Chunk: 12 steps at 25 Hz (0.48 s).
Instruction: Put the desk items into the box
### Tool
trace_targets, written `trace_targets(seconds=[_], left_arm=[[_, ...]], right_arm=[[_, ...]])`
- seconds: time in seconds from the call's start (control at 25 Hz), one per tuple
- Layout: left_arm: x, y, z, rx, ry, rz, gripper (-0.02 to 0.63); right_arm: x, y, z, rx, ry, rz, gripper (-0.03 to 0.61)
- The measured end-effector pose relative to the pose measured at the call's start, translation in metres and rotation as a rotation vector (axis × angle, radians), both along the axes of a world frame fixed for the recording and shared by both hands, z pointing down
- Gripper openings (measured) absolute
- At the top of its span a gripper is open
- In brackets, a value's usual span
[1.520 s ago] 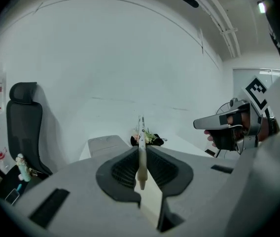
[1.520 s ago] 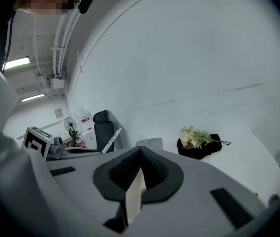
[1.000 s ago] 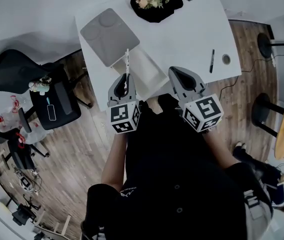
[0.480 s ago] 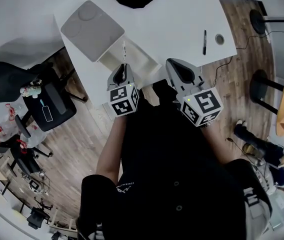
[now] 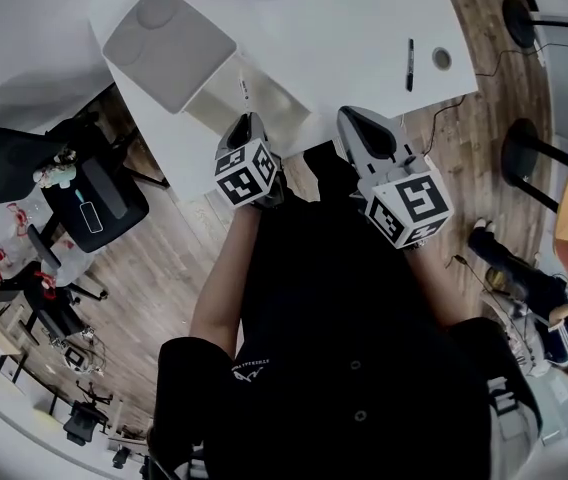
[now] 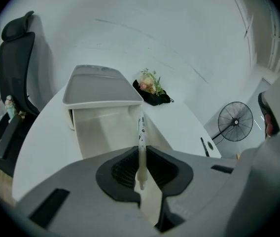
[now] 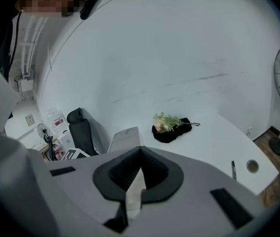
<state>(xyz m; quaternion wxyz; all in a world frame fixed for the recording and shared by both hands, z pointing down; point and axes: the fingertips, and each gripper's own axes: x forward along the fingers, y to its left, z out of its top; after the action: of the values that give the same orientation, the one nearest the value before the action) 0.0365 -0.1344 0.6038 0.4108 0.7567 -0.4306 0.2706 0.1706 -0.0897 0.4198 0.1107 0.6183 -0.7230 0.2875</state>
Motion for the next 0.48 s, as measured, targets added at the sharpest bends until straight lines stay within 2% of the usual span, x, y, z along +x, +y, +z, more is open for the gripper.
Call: trace_targets(seconds=[0.16,0.32,0.4,0.48], left_arm=[[0.0,0.0,0.018,-0.045,-0.009,-0.024,0.055],[0.005,-0.006,0.027,-0.056,-0.012,-0.044,0.055],[0.006,-0.01,0.03,-0.052,-0.041,-0.056,0.055],[0.004,-0.013,0.034,-0.048,-0.102,-0.066,0.055]], right_arm=[[0.002,0.0,0.01,-0.02,-0.006,0.0,-0.002],[0.005,0.001,0.018,-0.041,-0.012,-0.002,-0.002],[0.005,0.001,0.021,-0.049,-0.016,-0.008,-0.002],[0.006,0.0,0.024,-0.058,-0.018,-0.014,-0.002]])
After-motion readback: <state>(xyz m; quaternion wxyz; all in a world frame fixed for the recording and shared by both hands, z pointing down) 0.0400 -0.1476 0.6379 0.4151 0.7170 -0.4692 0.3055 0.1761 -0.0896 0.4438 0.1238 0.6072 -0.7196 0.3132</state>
